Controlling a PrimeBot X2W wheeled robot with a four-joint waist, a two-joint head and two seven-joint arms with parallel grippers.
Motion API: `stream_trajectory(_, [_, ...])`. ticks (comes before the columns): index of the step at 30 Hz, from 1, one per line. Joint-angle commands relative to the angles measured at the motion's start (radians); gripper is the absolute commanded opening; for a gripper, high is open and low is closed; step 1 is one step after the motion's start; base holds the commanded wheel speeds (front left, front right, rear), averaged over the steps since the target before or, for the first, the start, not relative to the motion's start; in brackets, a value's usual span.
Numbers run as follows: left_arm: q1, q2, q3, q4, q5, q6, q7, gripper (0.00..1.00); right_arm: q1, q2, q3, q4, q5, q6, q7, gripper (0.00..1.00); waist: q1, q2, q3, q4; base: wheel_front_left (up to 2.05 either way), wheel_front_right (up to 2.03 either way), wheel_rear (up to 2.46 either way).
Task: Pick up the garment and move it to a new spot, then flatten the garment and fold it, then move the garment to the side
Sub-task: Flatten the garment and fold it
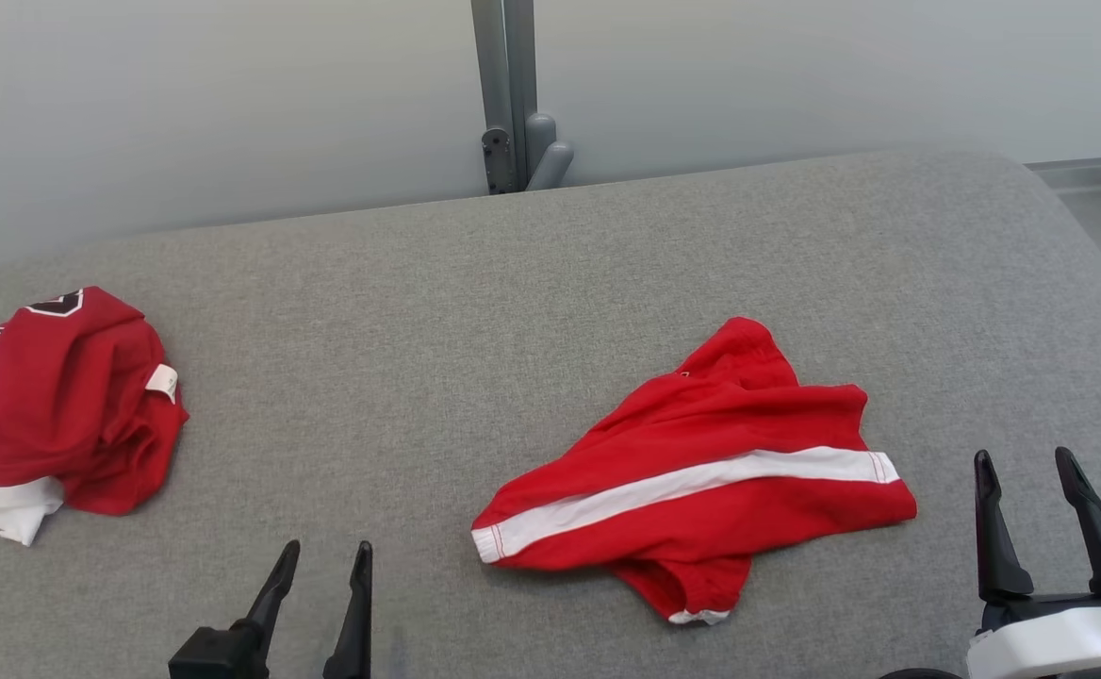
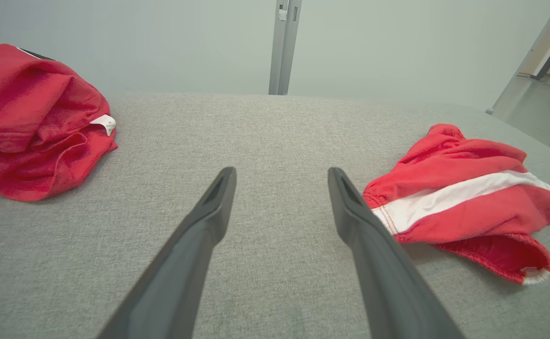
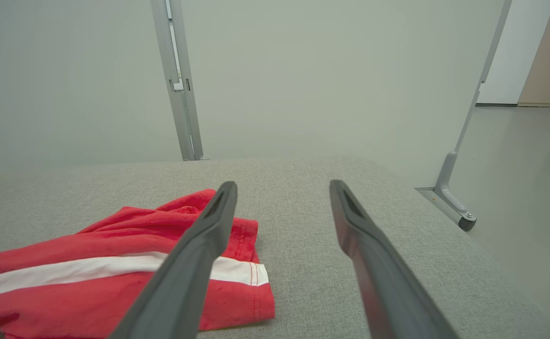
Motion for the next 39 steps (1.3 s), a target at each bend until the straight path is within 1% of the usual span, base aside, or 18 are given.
stream_trajectory(1, [0.028, -0.018, 0.043, 0.0, 0.034, -0.024, 0.0, 1.0, 0.018, 0.002, -0.011, 0.005, -0.011, 0.0, -0.003, 1.0, 0.0001, -0.0001, -0.007, 0.008, 0.0, 0.0, 0.0])
stream_trajectory(2, [0.038, -0.029, 0.069, -0.002, 0.052, -0.037, 0.0, 1.0, 0.019, 0.003, -0.015, 0.006, -0.014, 0.0, -0.003, 1.0, 0.0001, -0.0001, -0.008, 0.009, 0.0, 0.0, 0.0])
stream_trajectory(3, [0.038, -0.029, 0.069, -0.002, 0.052, -0.037, 0.0, 1.0, 0.019, 0.003, -0.015, 0.006, -0.014, 0.0, -0.003, 1.0, 0.0001, -0.0001, -0.008, 0.009, 0.0, 0.0, 0.0])
stream_trajectory(6, [0.06, -0.065, 0.14, -0.006, 0.096, -0.072, 0.0, 1.0, 0.016, 0.006, -0.022, 0.007, -0.023, 0.0, -0.003, 1.0, 0.0001, -0.0001, -0.007, 0.013, 0.0, 0.0, 0.0])
stream_trajectory(8, [0.069, -0.087, 0.187, -0.002, 0.125, -0.087, 0.0, 1.0, 0.011, 0.009, -0.022, 0.01, -0.028, 0.0, -0.003, 1.0, 0.0001, -0.0001, -0.006, 0.014, 0.0, 0.0, 0.0])
stream_trajectory(14, [0.081, -0.144, 0.311, 0.011, 0.168, -0.143, 0.0, 1.0, -0.002, 0.013, -0.006, 0.023, -0.03, 0.0, -0.003, 1.0, 0.0001, -0.0001, -0.005, 0.021, 0.0, 0.0, 0.0])
stream_trajectory(21, [0.083, -0.18, 0.373, 0.023, 0.21, -0.191, 0.0, 1.0, -0.005, 0.014, 0.002, 0.027, -0.028, 0.0, -0.003, 1.0, 0.0001, -0.0001, -0.006, 0.03, 0.0, 0.0, 0.0])
stream_trajectory(28, [0.073, -0.199, 0.386, 0.036, 0.231, -0.209, 0.0, 1.0, -0.012, 0.017, 0.015, 0.034, -0.016, 0.0, -0.003, 1.0, 0.0001, -0.0001, 0.001, 0.033, 0.0, 0.0, 0.0])
stream_trajectory(31, [0.064, -0.203, 0.362, 0.067, 0.215, -0.214, 0.0, 1.0, -0.027, 0.018, 0.008, 0.038, -0.008, 0.0, -0.003, 1.0, 0.0001, -0.0001, 0.009, 0.032, 0.0, 0.0, 0.0])
stream_trajectory(32, [0.049, -0.204, 0.333, 0.104, 0.194, -0.215, 0.012, 1.0, -0.039, 0.013, 0.005, 0.053, -0.011, 0.0, -0.003, 1.0, 0.0001, -0.0001, 0.019, 0.032, 0.0, 0.0, 0.0])
stream_trajectory(35, [0.007, -0.206, 0.299, 0.124, 0.158, -0.216, 0.093, 1.0, -0.071, -0.002, 0.009, 0.116, -0.027, 0.0, 0.002, 1.0, 0.0001, -0.0001, 0.039, 0.035, 0.0, 0.0, 0.0])
stream_trajectory(38, [-0.027, -0.21, 0.266, 0.099, 0.112, -0.193, 0.201, 1.0, -0.128, -0.011, 0.003, 0.168, -0.032, -0.001, 0.085, 1.0, 0.0001, -0.0001, 0.064, 0.036, 0.0, 0.0, 0.0])
stream_trajectory(39, [-0.035, -0.209, 0.259, 0.087, 0.092, -0.179, 0.238, 1.0, -0.146, -0.01, 0.0, 0.186, -0.028, -0.001, 0.127, 1.0, 0.0001, -0.0001, 0.073, 0.034, 0.0, 0.0, 0.0])
